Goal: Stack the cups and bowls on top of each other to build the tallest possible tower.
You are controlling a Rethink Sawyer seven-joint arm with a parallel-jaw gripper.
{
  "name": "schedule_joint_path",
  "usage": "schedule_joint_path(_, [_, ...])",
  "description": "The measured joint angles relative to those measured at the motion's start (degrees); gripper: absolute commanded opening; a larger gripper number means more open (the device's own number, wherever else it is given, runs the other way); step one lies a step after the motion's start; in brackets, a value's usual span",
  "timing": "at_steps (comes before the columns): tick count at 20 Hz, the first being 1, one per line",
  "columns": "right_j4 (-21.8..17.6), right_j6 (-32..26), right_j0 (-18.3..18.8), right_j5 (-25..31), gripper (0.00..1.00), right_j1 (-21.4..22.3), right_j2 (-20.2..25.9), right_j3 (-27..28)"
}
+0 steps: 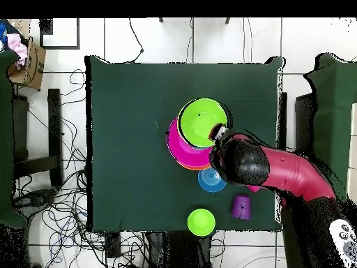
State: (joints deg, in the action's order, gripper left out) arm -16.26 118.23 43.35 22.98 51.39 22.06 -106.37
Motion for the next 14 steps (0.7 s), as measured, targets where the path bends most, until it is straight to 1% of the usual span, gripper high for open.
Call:
schedule_joint_path(7, [-0.6, 0.0, 0.0, -1.4, 0.00, -1.8, 0.2, -0.4])
schedule_joint_path(14, [-0.6, 0.0, 0.5, -1.4, 0.00, -1.1, 1.3, -1.5])
